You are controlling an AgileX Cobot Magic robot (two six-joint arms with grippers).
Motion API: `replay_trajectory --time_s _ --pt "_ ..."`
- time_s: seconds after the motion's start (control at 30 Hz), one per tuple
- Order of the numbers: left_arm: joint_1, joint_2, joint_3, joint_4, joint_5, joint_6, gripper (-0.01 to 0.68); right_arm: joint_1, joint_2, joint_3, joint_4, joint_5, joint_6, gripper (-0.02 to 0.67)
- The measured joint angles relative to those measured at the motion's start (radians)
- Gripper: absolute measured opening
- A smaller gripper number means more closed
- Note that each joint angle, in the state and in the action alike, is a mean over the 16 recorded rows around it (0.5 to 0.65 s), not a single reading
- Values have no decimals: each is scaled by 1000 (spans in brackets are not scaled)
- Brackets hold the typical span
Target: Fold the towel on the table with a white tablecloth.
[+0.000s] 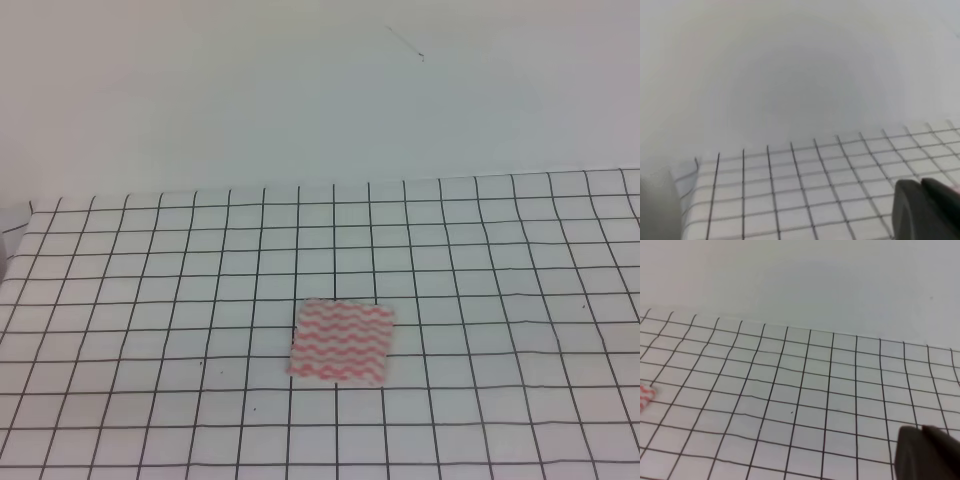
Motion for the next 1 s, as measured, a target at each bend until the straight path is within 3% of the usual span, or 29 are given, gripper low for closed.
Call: replay_trajectory --time_s 0.33,0.67,1.0 --pt "0 -204 240 356 -15 -340 -1 0 0 0 1 0 0 -2" --pt "0 -233 273 381 90 -379 -1 0 0 0 2 -1 0 -2" --pt "0 -233 273 382 95 -381 -1 0 0 0 2 -1 0 -2"
